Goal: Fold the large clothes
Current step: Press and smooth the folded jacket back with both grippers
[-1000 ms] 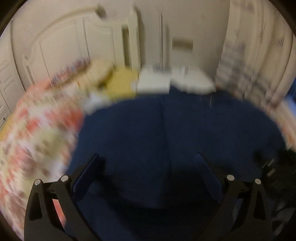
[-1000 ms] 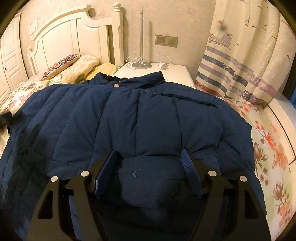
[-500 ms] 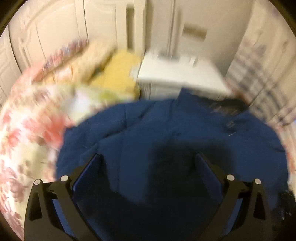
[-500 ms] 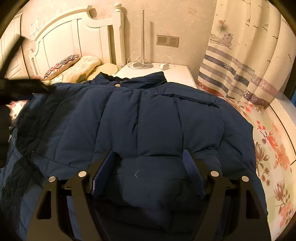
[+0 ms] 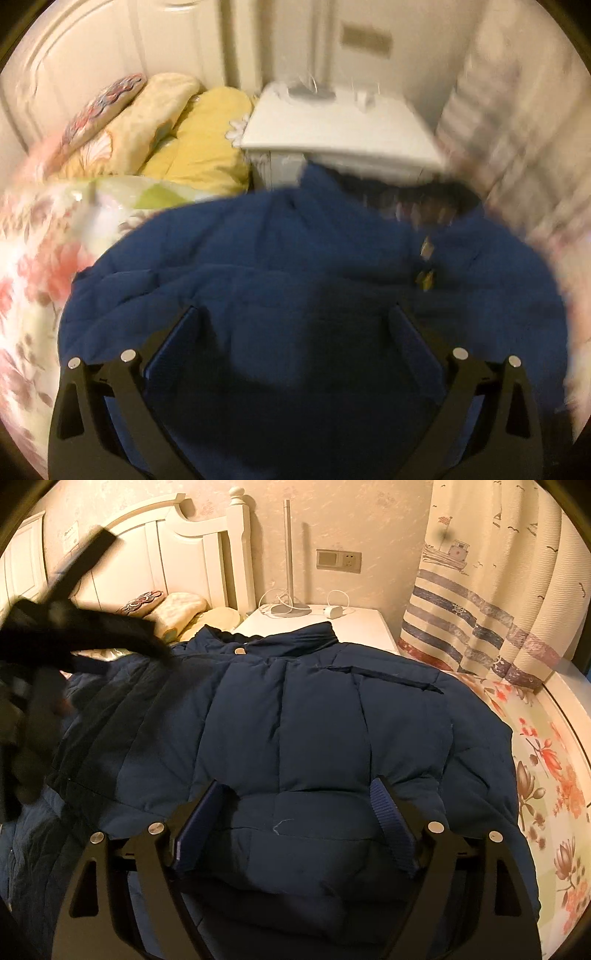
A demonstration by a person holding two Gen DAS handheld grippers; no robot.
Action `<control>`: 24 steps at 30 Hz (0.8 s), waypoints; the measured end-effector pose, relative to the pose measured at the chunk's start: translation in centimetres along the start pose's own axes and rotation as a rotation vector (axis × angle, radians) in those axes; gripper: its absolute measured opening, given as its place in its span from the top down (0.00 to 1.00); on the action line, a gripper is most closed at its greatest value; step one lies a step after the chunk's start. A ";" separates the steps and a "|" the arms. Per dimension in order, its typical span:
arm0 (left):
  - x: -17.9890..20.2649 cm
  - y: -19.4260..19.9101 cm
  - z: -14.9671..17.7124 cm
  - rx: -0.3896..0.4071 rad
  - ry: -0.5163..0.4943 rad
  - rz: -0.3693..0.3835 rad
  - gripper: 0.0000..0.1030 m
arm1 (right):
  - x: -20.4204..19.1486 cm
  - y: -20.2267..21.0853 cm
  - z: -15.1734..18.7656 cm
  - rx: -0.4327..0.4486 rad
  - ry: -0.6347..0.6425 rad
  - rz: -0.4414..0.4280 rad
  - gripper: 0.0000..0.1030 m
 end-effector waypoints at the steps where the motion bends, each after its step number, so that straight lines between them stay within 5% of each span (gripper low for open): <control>1: 0.4 -0.3 0.1 0.033 -0.025 -0.038 0.02 | 0.0 0.0 0.0 0.002 0.000 -0.002 0.23; 6: -0.6 1.1 1.2 0.065 0.000 0.002 0.02 | 0.0 0.0 0.0 0.000 -0.001 -0.002 0.23; 10: -4.1 5.5 3.6 0.215 0.039 -0.001 0.02 | 0.0 -0.1 0.0 0.002 -0.005 -0.012 0.22; 15: -9.6 2.3 8.0 0.134 0.117 0.004 0.02 | 0.0 -0.2 0.0 0.002 -0.001 -0.007 0.22; 24: -9.4 5.7 11.5 0.236 0.095 0.058 0.02 | -0.2 -0.2 0.2 0.004 0.008 0.010 0.21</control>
Point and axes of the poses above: each gripper's, at about its wrist camera, not at the fingertips, and y roughly against the way its jaws point, x to its right, z to its underside, the point moved 7 cm from there along -y, roughly the way its jaws point, and after that the axes turned 9 degrees about -x, right-handed, at the moved point
